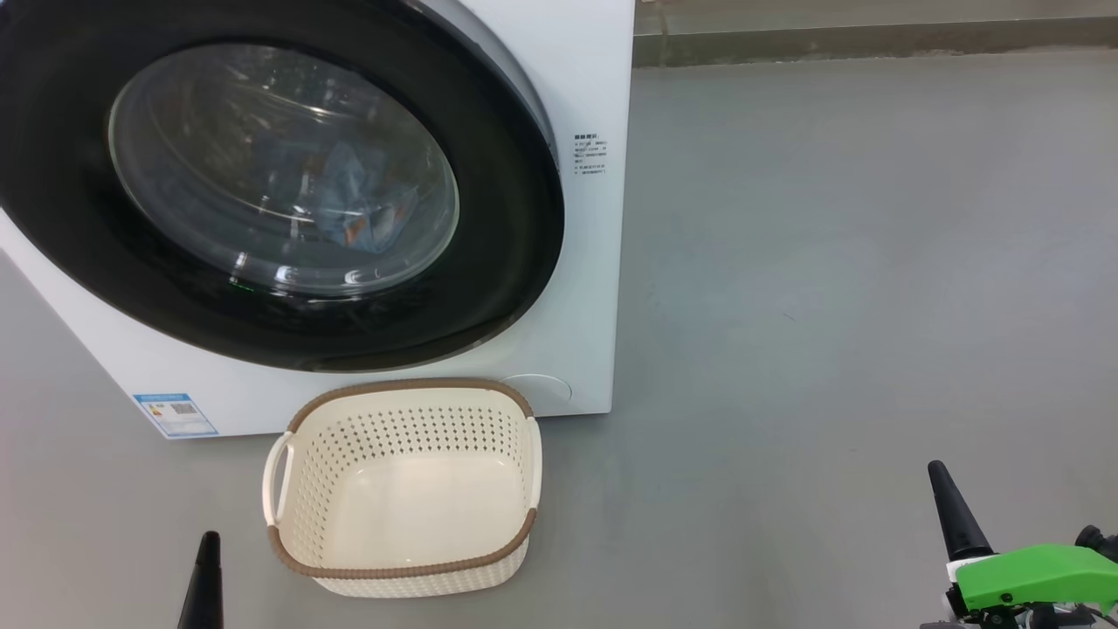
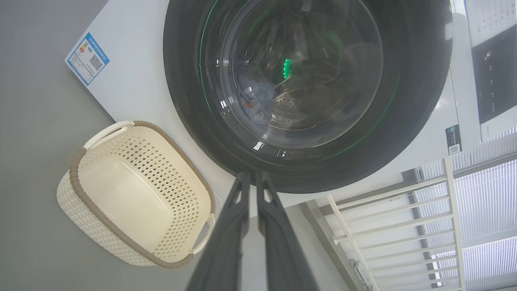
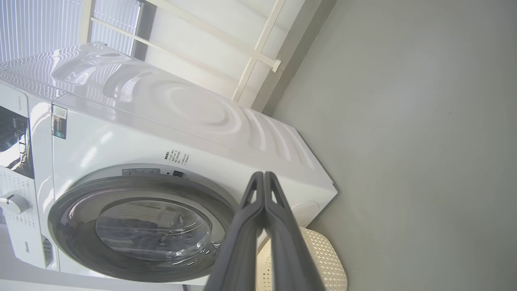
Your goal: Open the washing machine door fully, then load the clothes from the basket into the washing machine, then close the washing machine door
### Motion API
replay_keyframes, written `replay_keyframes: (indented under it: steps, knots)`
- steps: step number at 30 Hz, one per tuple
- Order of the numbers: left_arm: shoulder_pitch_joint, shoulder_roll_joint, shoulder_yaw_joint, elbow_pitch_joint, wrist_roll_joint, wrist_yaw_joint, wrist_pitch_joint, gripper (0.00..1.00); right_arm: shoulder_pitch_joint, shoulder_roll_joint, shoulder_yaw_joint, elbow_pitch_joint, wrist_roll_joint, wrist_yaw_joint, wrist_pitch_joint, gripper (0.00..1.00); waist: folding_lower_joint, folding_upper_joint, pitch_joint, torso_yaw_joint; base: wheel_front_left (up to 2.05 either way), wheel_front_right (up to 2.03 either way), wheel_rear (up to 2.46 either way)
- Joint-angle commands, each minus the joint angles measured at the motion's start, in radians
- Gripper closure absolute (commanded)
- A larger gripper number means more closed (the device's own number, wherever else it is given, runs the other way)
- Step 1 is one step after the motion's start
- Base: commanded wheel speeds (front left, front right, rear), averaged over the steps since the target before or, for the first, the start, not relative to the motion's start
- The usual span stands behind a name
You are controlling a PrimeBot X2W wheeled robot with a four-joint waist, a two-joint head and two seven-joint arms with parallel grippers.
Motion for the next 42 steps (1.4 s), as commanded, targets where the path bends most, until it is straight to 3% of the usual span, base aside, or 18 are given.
replay_keyframes:
  steps: [1,42]
  knots:
    - [-0.049,0.005,0.027,-0.033,-0.025,0.000,0.009,1.00,-0.050,-0.009,0.007,-0.030,0.032,0.000,0.008,1.00,0.0000,0.0000,0.000,0.001,0.00,0.00,0.00]
    - [-0.103,-0.045,0.049,-0.047,-0.392,0.000,0.119,1.00,-0.091,0.014,-0.027,-0.062,0.406,0.000,0.118,1.00,0.0000,0.0000,0.005,0.025,0.00,0.00,0.00]
